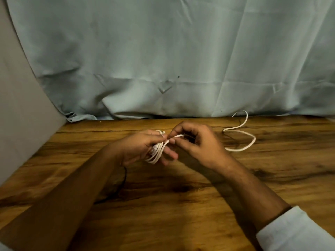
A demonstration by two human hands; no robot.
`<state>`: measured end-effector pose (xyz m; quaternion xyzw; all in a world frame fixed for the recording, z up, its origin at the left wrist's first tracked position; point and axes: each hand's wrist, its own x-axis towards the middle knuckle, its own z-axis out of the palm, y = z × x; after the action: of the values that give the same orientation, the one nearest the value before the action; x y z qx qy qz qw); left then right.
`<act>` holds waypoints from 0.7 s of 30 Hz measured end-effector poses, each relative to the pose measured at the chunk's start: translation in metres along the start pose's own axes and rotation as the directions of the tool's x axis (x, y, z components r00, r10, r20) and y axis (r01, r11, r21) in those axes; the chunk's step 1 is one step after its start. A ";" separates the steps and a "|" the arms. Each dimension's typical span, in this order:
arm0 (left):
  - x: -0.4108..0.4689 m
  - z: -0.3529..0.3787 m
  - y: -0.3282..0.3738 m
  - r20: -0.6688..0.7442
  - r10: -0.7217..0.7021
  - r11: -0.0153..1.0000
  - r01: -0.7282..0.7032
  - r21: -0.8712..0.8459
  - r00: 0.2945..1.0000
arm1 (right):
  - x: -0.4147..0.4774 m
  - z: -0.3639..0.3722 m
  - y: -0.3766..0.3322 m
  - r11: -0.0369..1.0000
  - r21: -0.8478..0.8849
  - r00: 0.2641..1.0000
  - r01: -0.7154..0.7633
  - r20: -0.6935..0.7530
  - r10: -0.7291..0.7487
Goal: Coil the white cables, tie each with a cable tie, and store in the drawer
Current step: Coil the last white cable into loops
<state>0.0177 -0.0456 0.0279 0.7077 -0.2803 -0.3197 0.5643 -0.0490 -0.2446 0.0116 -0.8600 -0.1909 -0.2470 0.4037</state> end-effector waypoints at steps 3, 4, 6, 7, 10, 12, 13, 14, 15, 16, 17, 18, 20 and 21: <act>0.002 0.001 -0.003 0.078 0.016 0.997 -0.010 -0.077 0.997 | 0.000 -0.004 0.005 0.999 0.035 0.998 -0.004 -0.064 0.007; 0.002 0.000 -0.003 0.113 0.030 0.989 -0.013 -0.145 0.993 | 0.000 -0.006 0.006 0.999 0.033 0.996 -0.005 -0.088 0.008; 0.000 -0.003 -0.002 0.210 0.061 0.961 -0.001 -0.275 0.976 | 0.000 -0.008 0.011 0.999 0.041 0.991 -0.012 -0.129 0.017; -0.001 -0.005 -0.002 0.253 0.081 0.943 0.008 -0.331 0.964 | 0.000 -0.009 0.013 0.999 0.045 0.989 -0.021 -0.143 0.028; -0.002 -0.009 0.000 0.340 0.145 0.890 0.028 -0.456 0.929 | -0.004 -0.008 0.018 0.997 -0.031 0.990 -0.074 -0.126 0.069; -0.003 -0.008 0.003 0.384 0.212 0.840 0.034 -0.542 0.899 | -0.006 -0.005 0.018 0.991 -0.102 0.992 -0.089 -0.096 0.080; -0.002 -0.007 0.005 0.390 0.249 0.806 0.034 -0.591 0.886 | -0.006 -0.002 0.018 0.988 -0.134 0.994 -0.077 -0.084 0.066; -0.002 -0.006 0.008 0.381 0.289 0.767 0.025 -0.641 0.878 | -0.008 0.000 0.019 0.985 -0.164 0.997 -0.060 -0.064 0.050; -0.001 -0.005 0.009 0.346 0.327 0.726 0.001 -0.688 0.879 | -0.009 0.003 0.019 0.979 -0.200 0.999 -0.048 -0.033 0.042; 0.001 -0.005 0.010 0.299 0.362 0.685 -0.034 -0.728 0.883 | -0.011 0.007 0.021 0.970 -0.238 0.999 -0.043 0.008 0.046; 0.002 -0.005 0.012 0.256 0.387 0.653 -0.067 -0.754 0.886 | -0.013 0.010 0.020 0.958 -0.284 0.997 -0.045 0.044 0.060; 0.002 -0.004 0.016 0.217 0.404 0.629 -0.097 -0.771 0.889 | -0.014 0.013 0.021 0.946 -0.322 0.995 -0.043 0.072 0.069; 0.004 0.000 0.023 0.080 0.390 0.591 -0.183 -0.786 0.918 | -0.014 0.018 0.017 0.928 -0.371 0.992 -0.026 0.107 0.070; 0.006 0.001 0.024 -0.009 0.361 0.583 -0.233 -0.778 0.933 | -0.013 0.020 0.011 0.921 -0.390 0.992 -0.007 0.116 0.057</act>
<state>0.0198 -0.0559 0.0502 0.3168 -0.2735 -0.3611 0.8333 -0.0481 -0.2373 -0.0138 -0.9397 -0.1489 -0.2190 0.2164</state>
